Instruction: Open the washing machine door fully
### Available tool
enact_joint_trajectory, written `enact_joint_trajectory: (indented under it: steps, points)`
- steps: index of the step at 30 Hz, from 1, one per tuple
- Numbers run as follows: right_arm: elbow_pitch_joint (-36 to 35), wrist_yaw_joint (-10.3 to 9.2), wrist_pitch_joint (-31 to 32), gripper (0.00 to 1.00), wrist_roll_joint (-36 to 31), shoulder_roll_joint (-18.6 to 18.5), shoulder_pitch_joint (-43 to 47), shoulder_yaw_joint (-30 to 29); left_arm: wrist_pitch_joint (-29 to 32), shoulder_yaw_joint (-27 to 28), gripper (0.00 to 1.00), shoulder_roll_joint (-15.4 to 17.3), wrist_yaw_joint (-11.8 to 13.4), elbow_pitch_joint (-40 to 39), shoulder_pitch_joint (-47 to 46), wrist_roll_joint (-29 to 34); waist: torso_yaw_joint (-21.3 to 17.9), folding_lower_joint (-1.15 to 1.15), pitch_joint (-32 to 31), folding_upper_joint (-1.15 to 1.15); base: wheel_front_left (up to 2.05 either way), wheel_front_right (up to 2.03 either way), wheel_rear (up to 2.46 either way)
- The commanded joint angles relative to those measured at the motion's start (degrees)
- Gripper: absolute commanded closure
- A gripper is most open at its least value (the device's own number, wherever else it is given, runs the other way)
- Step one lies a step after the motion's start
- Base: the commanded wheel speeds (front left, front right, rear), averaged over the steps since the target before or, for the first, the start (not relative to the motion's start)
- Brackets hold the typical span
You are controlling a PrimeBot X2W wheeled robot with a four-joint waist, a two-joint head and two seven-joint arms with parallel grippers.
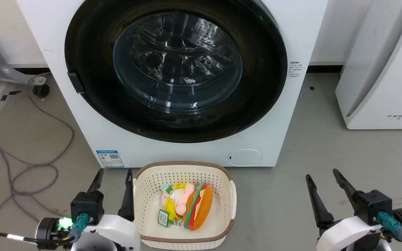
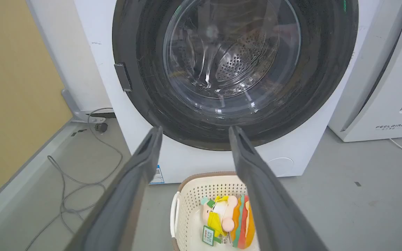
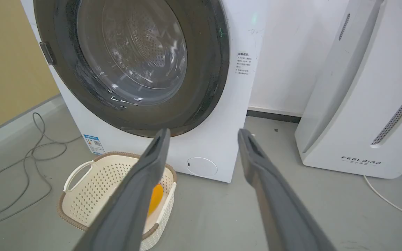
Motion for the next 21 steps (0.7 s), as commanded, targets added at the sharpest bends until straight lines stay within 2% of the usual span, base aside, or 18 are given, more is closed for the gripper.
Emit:
enact_joint_trajectory:
  steps: [1, 3, 4, 5, 6, 15, 21]
  points:
    - [0.5, 0.08, -0.7, 0.00, 0.5, 0.0, -0.4, 0.1, -0.6, -0.2, 0.00, 0.0, -0.3, 0.3, -0.5, -0.5, 0.0, 0.00, 0.0, 0.00, 0.00, 0.00, 0.00]
    - [0.8, 0.09, -0.9, 0.00, 0.7, 0.0, -0.4, 0.1, -0.8, -0.3, 0.00, 0.0, -0.3, 0.5, -0.5, -0.6, 0.0, 0.00, 0.0, 0.00, 0.00, 0.00, 0.00]
    - [0.9, 0.09, -1.0, 0.28, 0.9, 0.0, -0.5, 0.1, -0.9, -0.4, 0.00, 0.0, -0.3, 0.6, -0.6, -0.6, 0.0, 0.00, 0.0, 0.00, 0.00, 0.00, 0.00]
    - [1.1, 0.09, -1.2, 0.96, 0.9, 0.0, -0.5, 0.1, -1.0, -0.5, 0.00, 0.0, -0.3, 0.7, -0.6, -0.7, 0.0, 0.00, 0.0, 0.00, 0.00, 0.00, 0.00]
    - [1.2, 0.10, -1.3, 1.00, 1.0, 0.0, -0.5, 0.1, -1.2, -0.5, 0.00, 0.0, -0.3, 0.8, -0.6, -0.7, 0.0, 0.00, 0.0, 0.00, 0.00, 0.00, 0.00]
    - [2.1, 0.12, -2.4, 1.00, 2.3, 0.0, -0.8, 0.1, -2.2, -1.1, 0.00, 0.0, -0.4, 1.5, -0.8, -1.3, 0.1, 0.00, -0.2, 0.00, 0.00, 0.00, 0.00]
    - [2.6, 0.14, -3.1, 1.00, 7.4, 0.0, -1.0, -0.1, -2.9, -1.4, 0.00, 0.0, -0.5, 2.0, -0.9, -1.7, 0.2, 0.00, -0.3, 0.00, 0.00, 0.00, 0.00]
